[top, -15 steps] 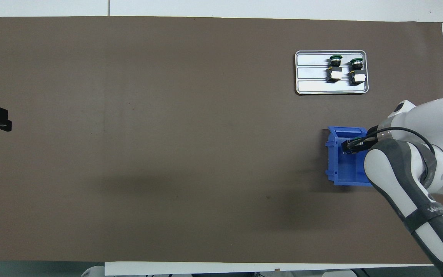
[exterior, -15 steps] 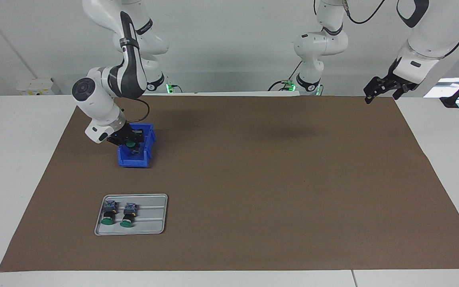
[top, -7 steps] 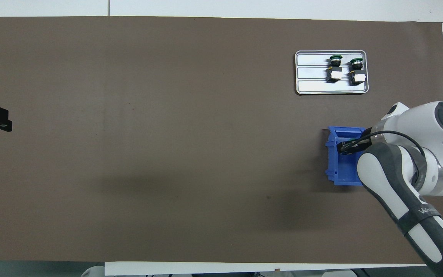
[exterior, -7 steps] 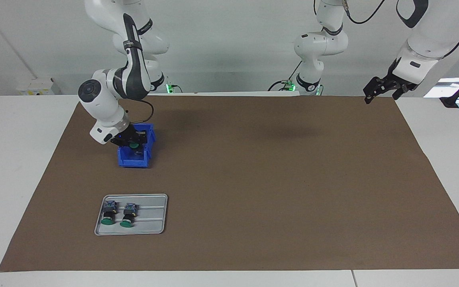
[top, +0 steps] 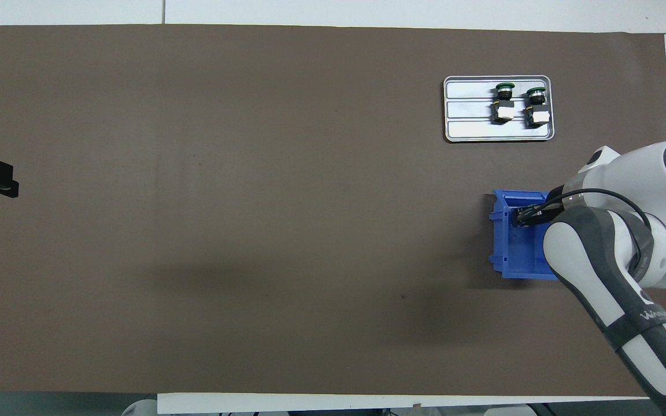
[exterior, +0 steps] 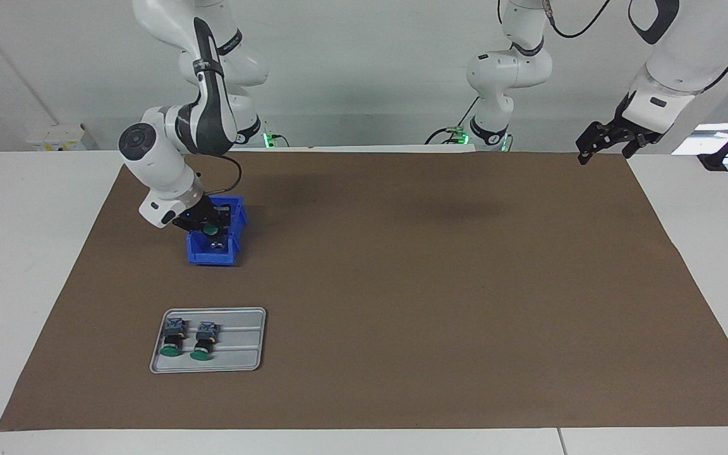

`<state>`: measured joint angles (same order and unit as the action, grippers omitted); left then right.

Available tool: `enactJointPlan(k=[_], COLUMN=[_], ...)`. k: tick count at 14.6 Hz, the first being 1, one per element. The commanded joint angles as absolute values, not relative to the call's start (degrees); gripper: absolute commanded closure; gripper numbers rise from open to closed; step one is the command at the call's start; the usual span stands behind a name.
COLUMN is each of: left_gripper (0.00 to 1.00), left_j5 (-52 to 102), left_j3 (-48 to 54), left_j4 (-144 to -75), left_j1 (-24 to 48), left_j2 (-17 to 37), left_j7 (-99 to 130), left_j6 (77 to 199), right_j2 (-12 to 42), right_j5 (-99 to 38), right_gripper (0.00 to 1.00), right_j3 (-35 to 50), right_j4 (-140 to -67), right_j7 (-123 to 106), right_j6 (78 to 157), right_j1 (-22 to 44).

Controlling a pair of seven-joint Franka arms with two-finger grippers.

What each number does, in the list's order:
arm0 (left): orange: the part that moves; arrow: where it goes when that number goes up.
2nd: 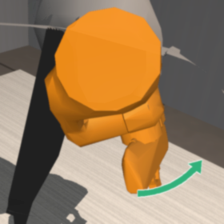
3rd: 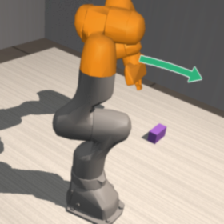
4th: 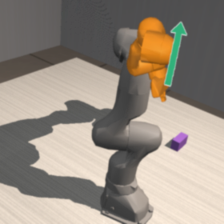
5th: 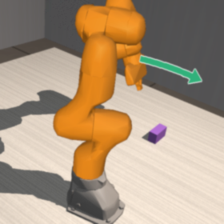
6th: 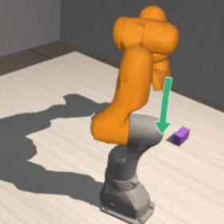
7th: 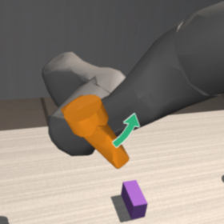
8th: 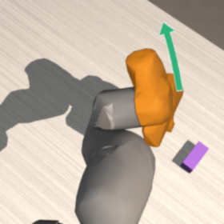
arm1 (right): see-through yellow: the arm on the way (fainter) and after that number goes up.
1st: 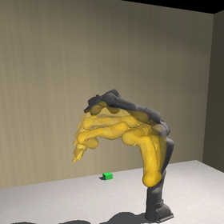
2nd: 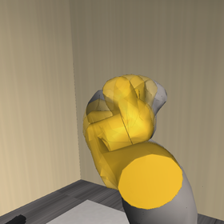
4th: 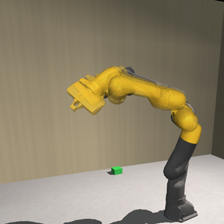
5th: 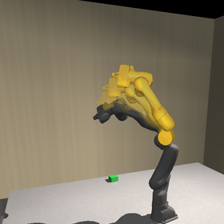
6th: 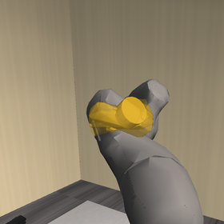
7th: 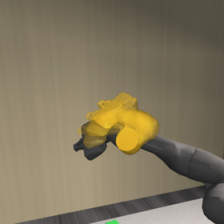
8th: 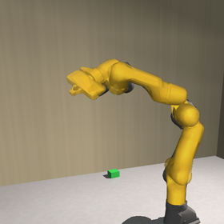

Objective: Place and press button with both arms
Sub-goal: 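Carry the module to the blue bin and lower it inside, then open the right gripper to release the module in the bin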

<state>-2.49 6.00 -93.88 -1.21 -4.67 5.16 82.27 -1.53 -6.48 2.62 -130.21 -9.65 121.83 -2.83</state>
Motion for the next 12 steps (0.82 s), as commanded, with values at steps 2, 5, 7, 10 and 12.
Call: enactJointPlan(k=[2, 5, 7, 10, 12], left_gripper=[0.00, 0.00, 0.00, 0.00, 0.00], left_j5=[-2.0, -2.0, -2.0, -2.0, -2.0], left_j3=[5.7, 5.7, 5.8, 5.7, 5.8], left_j4=[-94.7, -94.7, -94.7, -94.7, -94.7], left_j1=[-0.9, -0.9, -0.9, -0.9, -0.9], left_j2=[-5.3, -5.3, -5.3, -5.3, -5.3], left_j7=[4.9, 4.8, 4.8, 4.9, 4.4], left_j6=[83.3, 83.2, 83.3, 83.3, 83.3], right_j2=[-2.7, -4.6, -4.6, -4.7, -4.5], right_j5=[-6.9, -6.9, -6.9, -6.8, -5.1], right_gripper=[0.01, 0.00, 0.00, 0.00, 0.00], right_j3=[2.7, 2.7, 2.7, 2.6, 2.4], right_j4=[-127.6, -125.3, -120.4, -111.9, -105.2], right_j7=[-9.6, -9.5, -9.5, -9.4, -9.4], right_j6=[118.6, 114.6, 109.2, 101.7, 95.7], right_j1=[-3.3, -3.1, -3.3, -3.7, -4.7])
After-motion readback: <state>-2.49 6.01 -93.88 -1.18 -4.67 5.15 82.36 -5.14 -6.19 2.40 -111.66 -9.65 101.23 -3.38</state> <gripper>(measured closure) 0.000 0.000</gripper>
